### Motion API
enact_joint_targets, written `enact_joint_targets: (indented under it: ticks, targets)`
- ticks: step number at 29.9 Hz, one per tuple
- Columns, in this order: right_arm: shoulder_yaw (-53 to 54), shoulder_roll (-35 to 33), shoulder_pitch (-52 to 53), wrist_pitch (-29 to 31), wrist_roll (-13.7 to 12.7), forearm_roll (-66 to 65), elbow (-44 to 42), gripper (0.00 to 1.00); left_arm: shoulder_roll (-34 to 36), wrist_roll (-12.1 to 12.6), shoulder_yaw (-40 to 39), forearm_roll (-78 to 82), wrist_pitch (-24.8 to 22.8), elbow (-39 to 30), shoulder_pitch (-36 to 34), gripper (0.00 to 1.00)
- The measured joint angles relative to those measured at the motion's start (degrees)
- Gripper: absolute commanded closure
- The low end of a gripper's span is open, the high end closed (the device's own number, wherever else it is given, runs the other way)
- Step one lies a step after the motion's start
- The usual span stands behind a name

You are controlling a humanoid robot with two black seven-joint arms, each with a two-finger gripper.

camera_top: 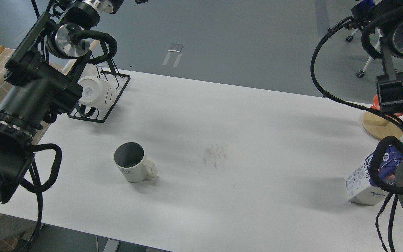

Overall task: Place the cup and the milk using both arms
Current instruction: 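Lower the left gripper from the cup rack toward the grey mug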

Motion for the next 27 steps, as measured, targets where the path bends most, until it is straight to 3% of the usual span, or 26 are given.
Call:
enact_joint_targets:
  ticks: [14, 27]
  targets:
    - [-0.06, 0.05, -2.02, 0.00, -0.41, 0.21, 0.14, 0.00, 0.04, -0.73, 0.45, 1.90, 0.26, 0.03, -0.06, 0.02]
    - [0.06, 0.04, -2.06, 0.00, -0.29, 0.21, 0.30, 0.00, 3.27, -1.10, 0.79, 1.83, -4.17, 1.31, 0.53, 0.02]
